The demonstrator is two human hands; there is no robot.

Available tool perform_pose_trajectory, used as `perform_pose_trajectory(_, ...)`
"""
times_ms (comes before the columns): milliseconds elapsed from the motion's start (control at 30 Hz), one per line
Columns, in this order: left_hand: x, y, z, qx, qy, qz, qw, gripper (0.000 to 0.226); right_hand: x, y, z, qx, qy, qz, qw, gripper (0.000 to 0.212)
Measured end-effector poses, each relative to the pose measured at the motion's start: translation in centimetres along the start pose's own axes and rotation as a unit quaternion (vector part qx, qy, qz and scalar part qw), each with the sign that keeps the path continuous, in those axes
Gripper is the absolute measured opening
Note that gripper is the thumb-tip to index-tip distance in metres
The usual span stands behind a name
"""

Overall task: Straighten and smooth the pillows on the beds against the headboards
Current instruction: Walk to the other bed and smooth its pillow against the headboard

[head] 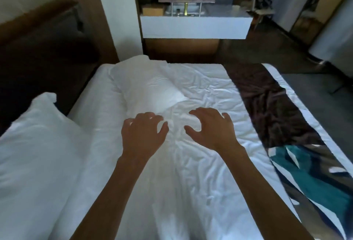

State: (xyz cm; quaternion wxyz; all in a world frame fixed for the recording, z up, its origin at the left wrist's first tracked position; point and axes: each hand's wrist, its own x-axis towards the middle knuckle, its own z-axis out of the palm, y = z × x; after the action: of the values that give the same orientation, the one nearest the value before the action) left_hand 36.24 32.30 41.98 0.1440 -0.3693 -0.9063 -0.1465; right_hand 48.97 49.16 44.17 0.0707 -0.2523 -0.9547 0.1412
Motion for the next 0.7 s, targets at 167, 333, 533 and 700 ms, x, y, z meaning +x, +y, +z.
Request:
perform_pose_trajectory(167,0.3,10.2,2.6,-0.036,-0.025,0.075,0.996,0.04,-5.0,9.5,-2.7,0.002,0.022,0.096,0.995,0.055)
perform_pose_trajectory(333,-0.4,22.0,5.9,-0.067,-0.032,0.128,0.989,0.043,-11.2,20.2,-5.5,0.01,0.061,0.165,0.984,0.058)
perform_pose_trajectory(533,-1.7,37.0,10.0,-0.105,-0.028,0.184,0.977,0.038,-17.7,32.9,-9.3,-0.005,0.065,0.234,0.97,0.057)
perform_pose_trajectory(700,-2.9,46.4,12.5,-0.128,0.013,0.23,0.965,0.029,-22.0,41.1,-11.6,-0.008,0.084,0.28,0.956,0.06)
